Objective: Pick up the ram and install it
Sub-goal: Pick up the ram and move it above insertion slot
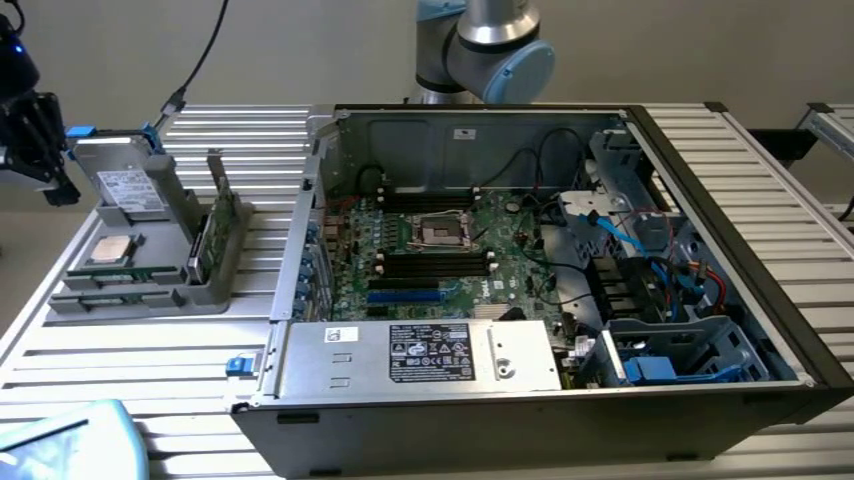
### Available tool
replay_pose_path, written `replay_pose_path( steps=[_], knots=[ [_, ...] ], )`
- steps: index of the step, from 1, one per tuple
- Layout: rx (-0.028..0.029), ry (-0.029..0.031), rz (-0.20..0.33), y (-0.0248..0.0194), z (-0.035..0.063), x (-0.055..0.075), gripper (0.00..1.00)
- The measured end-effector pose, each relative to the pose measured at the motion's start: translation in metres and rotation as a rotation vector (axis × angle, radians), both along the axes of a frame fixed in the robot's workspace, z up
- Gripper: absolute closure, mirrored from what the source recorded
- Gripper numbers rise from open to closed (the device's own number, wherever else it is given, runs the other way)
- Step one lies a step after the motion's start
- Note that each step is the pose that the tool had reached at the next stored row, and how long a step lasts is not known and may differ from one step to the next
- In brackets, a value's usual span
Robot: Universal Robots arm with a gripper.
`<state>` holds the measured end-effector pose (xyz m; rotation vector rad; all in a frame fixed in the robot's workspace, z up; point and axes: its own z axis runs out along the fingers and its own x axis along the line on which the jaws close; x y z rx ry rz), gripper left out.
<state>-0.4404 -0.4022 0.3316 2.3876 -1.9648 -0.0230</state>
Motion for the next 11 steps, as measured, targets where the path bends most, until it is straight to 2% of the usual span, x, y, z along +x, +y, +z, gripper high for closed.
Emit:
replay_pose_path(
  steps=[2, 3, 11],
  knots=[
    [0.0099, -0.0017, -0.019, 0.0, -0.0003, 0.0, 0.9],
    [0.0116, -0.0018, -0.023, 0.0001, -0.0004, 0.0, 0.9],
    [0.0117, -0.0019, -0.023, 0.0, -0.0005, 0.0, 0.9]
  ],
)
